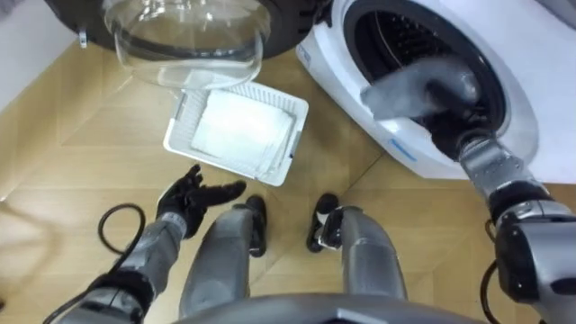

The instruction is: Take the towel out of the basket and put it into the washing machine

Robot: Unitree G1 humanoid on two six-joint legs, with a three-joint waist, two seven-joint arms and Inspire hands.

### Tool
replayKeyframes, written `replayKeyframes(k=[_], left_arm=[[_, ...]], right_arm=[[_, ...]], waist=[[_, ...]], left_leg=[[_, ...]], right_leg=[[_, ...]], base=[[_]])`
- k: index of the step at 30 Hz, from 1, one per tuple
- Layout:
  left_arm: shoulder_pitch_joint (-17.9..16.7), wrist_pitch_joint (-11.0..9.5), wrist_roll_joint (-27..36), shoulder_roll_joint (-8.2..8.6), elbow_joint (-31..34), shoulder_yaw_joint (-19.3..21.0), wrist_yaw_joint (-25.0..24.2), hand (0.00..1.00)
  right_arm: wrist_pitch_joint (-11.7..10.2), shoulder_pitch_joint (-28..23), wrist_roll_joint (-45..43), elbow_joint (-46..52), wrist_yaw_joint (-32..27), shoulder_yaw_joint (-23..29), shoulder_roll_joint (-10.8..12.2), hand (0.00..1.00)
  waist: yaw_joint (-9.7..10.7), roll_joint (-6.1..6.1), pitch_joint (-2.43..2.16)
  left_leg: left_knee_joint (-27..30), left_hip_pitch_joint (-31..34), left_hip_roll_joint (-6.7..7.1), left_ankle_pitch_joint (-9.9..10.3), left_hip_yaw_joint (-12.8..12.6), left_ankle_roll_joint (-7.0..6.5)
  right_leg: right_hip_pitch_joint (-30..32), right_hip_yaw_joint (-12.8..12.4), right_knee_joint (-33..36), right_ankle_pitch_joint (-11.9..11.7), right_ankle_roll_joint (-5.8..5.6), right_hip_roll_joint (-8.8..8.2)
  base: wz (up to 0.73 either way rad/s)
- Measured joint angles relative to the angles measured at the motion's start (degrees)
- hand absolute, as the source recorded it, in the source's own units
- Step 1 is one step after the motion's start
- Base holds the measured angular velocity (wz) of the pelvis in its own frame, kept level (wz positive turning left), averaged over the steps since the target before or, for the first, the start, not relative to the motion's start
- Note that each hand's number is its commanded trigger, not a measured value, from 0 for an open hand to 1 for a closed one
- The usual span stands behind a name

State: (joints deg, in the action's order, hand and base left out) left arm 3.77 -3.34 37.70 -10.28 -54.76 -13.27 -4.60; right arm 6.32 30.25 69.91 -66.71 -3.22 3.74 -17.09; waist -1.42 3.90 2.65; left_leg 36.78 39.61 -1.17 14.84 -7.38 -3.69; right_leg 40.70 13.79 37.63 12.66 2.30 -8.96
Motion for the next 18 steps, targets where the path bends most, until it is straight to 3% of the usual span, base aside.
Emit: replayKeyframes(k=[3,4,5,11,18], left_arm=[[-1.1,0.7,-0.6,0.04,1.8,0.7,0.7,0.0],[-1.2,0.7,-1.2,0.05,1.8,0.9,0.8,0.0],[-1.1,0.8,-2.0,0.13,1.8,1.3,1.3,0.0],[-0.8,1.1,-2.5,0.38,1.9,2.1,2.2,0.0],[-0.7,1.6,-4.8,1.03,3.3,4.1,4.6,0.0]], right_arm=[[0.7,2.7,5.9,0.1,-1.6,3.1,-0.1,1.0],[0.8,3.3,7.1,0.1,-2.0,3.7,-0.2,0.83],[0.8,4.2,9.6,0.1,-2.7,4.9,-0.5,0.0],[0.8,5.2,14.3,0.2,-5.0,6.7,-0.8,0.0],[0.6,6.1,16.2,0.4,-10.8,12.5,-1.1,0.0]], waist=[[0.1,0.0,0.0],[0.3,-0.01,0.0],[0.3,-0.02,-0.01],[1.2,0.0,0.01],[2.1,0.0,0.01]], left_leg=[[0.0,0.9,0.31,-0.2,-0.5,-0.61],[-0.1,1.0,0.5,-0.2,-0.5,-0.73],[-0.1,1.3,0.94,-0.4,-0.5,-0.97],[0.4,1.9,2.07,-0.4,-2.1,-2.11],[1.4,3.1,1.89,0.2,-3.6,-3.23]], right_leg=[[0.9,-0.1,0.1,-0.3,-0.51,-0.2],[1.1,-0.1,0.2,-0.3,-0.56,-0.42],[1.5,0.1,0.6,-0.3,-0.72,-0.96],[3.2,-0.7,3.3,0.4,-1.8,-2.87],[3.7,0.2,4.1,1.2,-2.55,-4.0]], base=[[0.05],[0.07],[0.11],[0.05],[0.14]])
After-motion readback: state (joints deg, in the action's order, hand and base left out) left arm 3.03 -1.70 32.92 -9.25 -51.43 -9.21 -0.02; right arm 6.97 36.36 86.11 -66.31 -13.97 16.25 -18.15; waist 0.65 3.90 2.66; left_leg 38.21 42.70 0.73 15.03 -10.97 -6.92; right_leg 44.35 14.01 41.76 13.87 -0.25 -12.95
